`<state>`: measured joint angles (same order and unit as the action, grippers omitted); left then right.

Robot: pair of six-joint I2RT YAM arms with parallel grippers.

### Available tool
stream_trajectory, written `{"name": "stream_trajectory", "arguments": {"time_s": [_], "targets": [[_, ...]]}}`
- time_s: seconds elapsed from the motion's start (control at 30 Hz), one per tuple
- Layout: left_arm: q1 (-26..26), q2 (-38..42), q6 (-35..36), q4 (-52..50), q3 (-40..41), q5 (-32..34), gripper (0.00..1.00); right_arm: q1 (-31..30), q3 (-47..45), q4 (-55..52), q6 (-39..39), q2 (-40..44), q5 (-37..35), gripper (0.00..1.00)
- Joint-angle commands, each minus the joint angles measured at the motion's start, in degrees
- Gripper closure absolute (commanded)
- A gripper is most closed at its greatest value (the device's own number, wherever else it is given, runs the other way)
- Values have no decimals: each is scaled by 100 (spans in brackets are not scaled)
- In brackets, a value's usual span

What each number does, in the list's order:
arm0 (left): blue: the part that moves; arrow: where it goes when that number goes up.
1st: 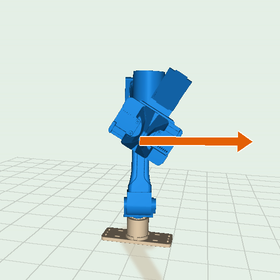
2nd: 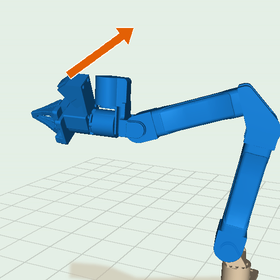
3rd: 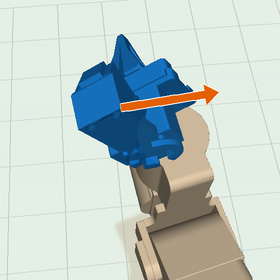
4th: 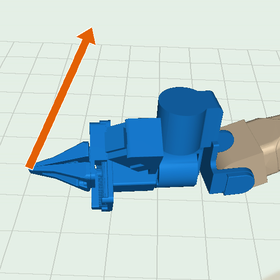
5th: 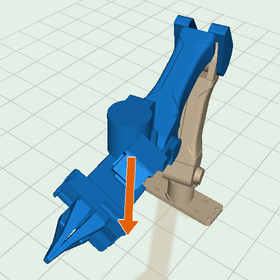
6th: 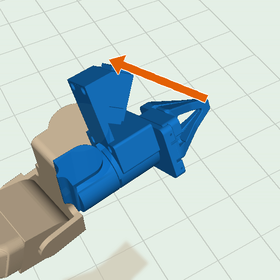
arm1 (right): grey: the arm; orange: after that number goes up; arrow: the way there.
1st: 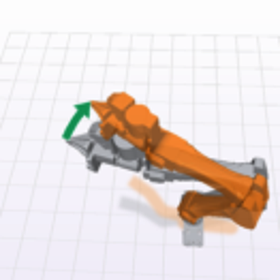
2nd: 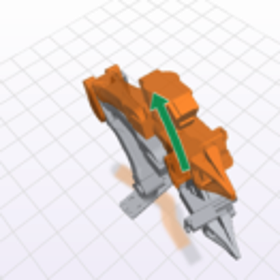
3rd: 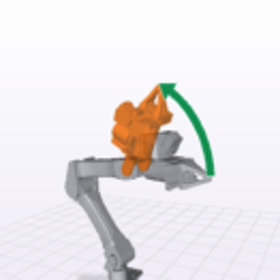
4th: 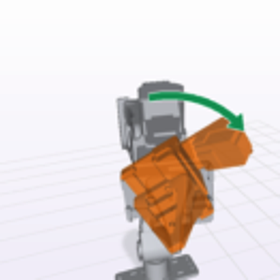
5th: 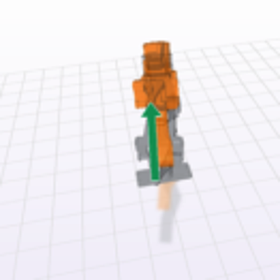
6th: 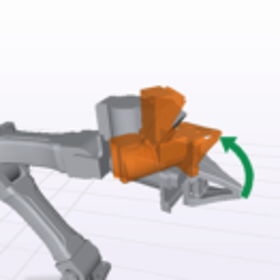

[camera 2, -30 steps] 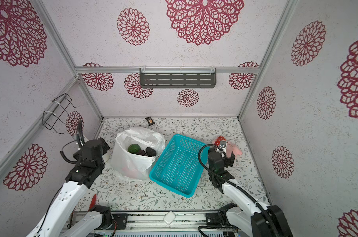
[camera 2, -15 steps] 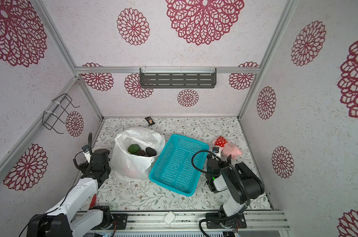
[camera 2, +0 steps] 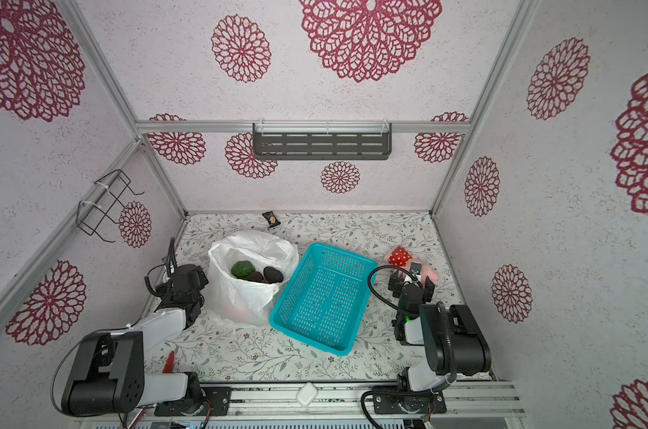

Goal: Place the fruits into the plastic bag
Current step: Reset both arms

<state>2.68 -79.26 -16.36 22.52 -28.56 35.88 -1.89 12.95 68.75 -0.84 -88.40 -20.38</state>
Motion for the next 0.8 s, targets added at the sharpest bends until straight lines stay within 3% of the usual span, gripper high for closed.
{"name": "stream_trajectory", "arguments": {"time_s": [0.0, 0.17, 0.23, 0.27, 0.33, 0.4, 0.5, 0.77], "targets": [[147, -162, 365, 648, -128, -706, 2, -84, 17, 217, -273, 54, -113, 1], [286, -358, 462, 1058, -106, -1296, 2, -143, 76, 184, -199, 30, -204, 1], [295, -957, 663, 2734, 477, -1513, 2, -145, 76, 190, -188, 34, -203, 1], [250, -1243, 818, 3775, 676, -1309, 2, -141, 76, 227, -182, 11, -214, 1], [253, -775, 468, 2462, 459, -1254, 2, -145, 76, 194, -188, 29, -203, 1], [277, -1067, 662, 3190, 573, -1216, 2, -145, 85, 191, -188, 20, -208, 1], [282, -888, 525, 2735, 507, -1265, 2, -145, 100, 178, -188, 12, -202, 1], [277, -1004, 601, 3013, 543, -1232, 2, -72, 104, 131, -222, 28, -57, 1]]}}
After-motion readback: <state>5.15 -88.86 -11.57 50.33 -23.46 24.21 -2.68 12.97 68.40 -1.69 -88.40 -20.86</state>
